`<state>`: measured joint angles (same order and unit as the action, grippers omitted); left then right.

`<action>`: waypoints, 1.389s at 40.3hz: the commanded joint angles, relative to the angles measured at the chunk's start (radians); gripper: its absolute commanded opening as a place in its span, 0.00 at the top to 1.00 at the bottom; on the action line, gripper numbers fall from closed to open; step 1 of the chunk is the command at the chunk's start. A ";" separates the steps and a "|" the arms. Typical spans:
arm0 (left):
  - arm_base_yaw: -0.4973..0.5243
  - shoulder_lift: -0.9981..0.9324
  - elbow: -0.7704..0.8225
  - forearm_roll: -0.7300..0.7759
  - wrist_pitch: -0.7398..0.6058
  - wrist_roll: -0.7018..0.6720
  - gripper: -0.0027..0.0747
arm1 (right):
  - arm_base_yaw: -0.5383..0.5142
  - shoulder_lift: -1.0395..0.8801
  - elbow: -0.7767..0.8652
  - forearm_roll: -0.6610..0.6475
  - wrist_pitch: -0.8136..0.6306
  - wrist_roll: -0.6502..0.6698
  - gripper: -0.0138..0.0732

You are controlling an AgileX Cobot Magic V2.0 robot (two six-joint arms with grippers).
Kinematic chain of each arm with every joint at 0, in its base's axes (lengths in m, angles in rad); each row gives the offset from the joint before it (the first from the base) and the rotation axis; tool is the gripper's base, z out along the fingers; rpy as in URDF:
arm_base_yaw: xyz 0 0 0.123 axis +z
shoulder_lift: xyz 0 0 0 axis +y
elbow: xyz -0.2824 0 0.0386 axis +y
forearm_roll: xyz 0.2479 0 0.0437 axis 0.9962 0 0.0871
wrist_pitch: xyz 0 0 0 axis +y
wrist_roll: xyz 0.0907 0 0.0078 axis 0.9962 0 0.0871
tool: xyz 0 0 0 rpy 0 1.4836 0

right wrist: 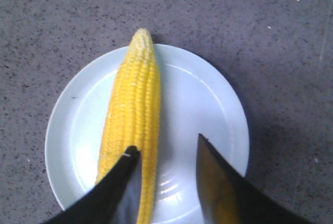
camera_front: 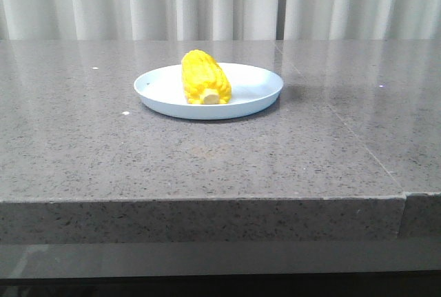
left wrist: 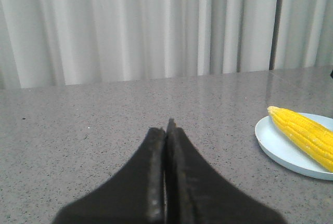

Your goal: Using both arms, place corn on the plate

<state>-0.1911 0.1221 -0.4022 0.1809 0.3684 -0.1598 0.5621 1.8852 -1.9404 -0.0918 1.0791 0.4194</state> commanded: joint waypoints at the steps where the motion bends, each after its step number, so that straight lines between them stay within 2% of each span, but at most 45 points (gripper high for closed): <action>1: 0.004 0.012 -0.025 0.001 -0.078 -0.001 0.99 | -0.004 -0.065 -0.036 -0.039 0.001 0.001 0.68; 11: 0.004 0.012 -0.025 0.001 -0.078 -0.001 0.99 | -0.032 -0.069 -0.036 -0.037 0.045 0.001 0.99; 18: 0.004 0.012 -0.025 0.001 -0.078 -0.001 0.99 | -0.104 -0.111 -0.030 0.006 0.062 -0.045 0.98; 23: 0.004 0.012 -0.025 0.001 -0.078 -0.001 0.99 | -0.193 -0.150 -0.028 0.092 0.106 -0.125 0.98; 29: 0.004 0.012 -0.025 0.001 -0.078 -0.001 0.99 | -0.303 -0.218 0.025 0.116 0.114 -0.162 0.98; 35: 0.004 0.012 -0.025 0.001 -0.078 -0.001 0.99 | -0.411 -0.322 0.178 0.116 0.077 -0.192 0.98; 40: 0.004 0.012 -0.025 0.001 -0.078 -0.001 0.99 | -0.473 -0.436 0.371 0.116 0.016 -0.207 0.98; 56: 0.004 0.012 -0.025 0.001 -0.078 -0.001 0.99 | -0.492 -0.911 1.010 0.017 -0.379 -0.207 0.98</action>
<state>-0.1911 0.1221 -0.4022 0.1809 0.3684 -0.1598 0.0780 1.0764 -1.0065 -0.0409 0.8359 0.2262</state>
